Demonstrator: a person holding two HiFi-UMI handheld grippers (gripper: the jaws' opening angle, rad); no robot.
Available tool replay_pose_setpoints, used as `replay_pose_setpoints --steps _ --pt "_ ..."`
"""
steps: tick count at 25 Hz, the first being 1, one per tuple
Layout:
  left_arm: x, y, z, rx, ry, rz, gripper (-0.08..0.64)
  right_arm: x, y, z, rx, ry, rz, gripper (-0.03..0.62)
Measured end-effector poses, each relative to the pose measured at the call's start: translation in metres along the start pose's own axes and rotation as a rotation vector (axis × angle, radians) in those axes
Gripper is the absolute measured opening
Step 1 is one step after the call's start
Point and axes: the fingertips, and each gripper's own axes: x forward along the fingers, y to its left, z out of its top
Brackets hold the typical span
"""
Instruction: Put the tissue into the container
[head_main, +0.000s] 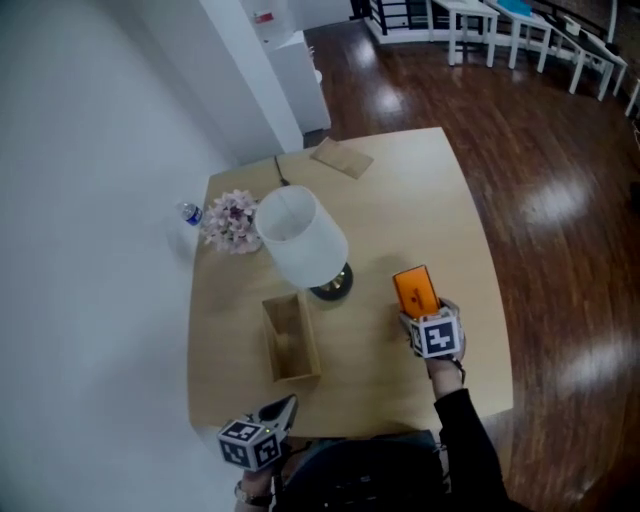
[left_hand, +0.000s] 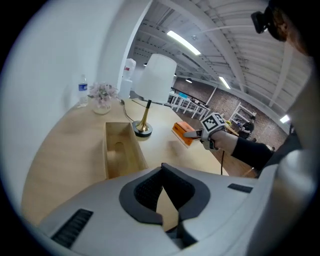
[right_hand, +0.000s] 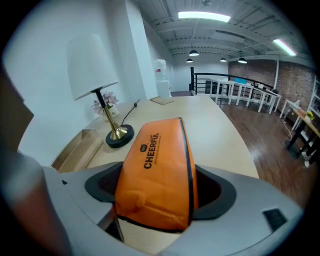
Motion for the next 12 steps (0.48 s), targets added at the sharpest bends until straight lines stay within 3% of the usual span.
replay_pose_setpoints --steps 4,12 --pt "0.014 0.022 0.024 0.08 -0.034 -0.021 0.0 -0.041 0.032 -0.007 0.028 -0.05 -0.039 0.423" --pt "0.008 0.071 0.038 0.205 -0.077 -0.011 0.002 -0.074 0.133 -0.026 0.103 -0.084 0.0 0.423"
